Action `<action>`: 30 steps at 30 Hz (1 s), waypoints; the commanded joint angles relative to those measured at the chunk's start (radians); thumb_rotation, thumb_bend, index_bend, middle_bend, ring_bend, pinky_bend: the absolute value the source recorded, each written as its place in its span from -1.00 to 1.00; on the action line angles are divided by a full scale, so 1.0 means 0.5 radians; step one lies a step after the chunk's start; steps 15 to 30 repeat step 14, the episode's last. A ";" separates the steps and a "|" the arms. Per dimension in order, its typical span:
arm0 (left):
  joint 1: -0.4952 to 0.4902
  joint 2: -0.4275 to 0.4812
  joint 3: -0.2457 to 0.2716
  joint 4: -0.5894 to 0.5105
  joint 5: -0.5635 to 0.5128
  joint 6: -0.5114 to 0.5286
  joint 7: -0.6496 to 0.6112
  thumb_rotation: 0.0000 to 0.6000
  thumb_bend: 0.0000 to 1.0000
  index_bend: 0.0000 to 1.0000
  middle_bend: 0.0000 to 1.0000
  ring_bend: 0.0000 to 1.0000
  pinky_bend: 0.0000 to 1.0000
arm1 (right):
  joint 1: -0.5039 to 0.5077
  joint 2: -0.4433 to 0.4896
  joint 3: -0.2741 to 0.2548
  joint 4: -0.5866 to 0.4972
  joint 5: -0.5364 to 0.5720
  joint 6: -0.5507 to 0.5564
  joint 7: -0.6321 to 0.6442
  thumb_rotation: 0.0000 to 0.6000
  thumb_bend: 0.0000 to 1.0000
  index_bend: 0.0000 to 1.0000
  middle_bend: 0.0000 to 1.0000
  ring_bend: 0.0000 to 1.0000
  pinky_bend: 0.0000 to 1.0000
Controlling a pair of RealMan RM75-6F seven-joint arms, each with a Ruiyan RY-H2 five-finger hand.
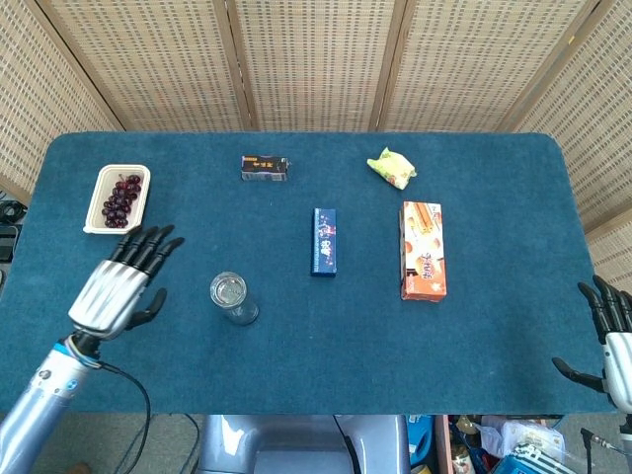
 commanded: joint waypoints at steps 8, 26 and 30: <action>0.573 -0.149 0.158 0.469 -0.077 0.542 -0.298 1.00 -0.60 -1.00 -1.00 -1.00 -1.00 | -0.004 -0.009 -0.002 -0.005 -0.008 0.013 -0.040 1.00 -1.00 -1.00 -1.00 -1.00 -1.00; 0.659 -0.214 0.182 0.634 0.040 0.602 -0.402 1.00 -0.60 -1.00 -1.00 -1.00 -1.00 | -0.009 -0.023 -0.002 -0.011 -0.012 0.029 -0.085 1.00 -1.00 -1.00 -1.00 -1.00 -1.00; 0.659 -0.214 0.182 0.634 0.040 0.602 -0.402 1.00 -0.60 -1.00 -1.00 -1.00 -1.00 | -0.009 -0.023 -0.002 -0.011 -0.012 0.029 -0.085 1.00 -1.00 -1.00 -1.00 -1.00 -1.00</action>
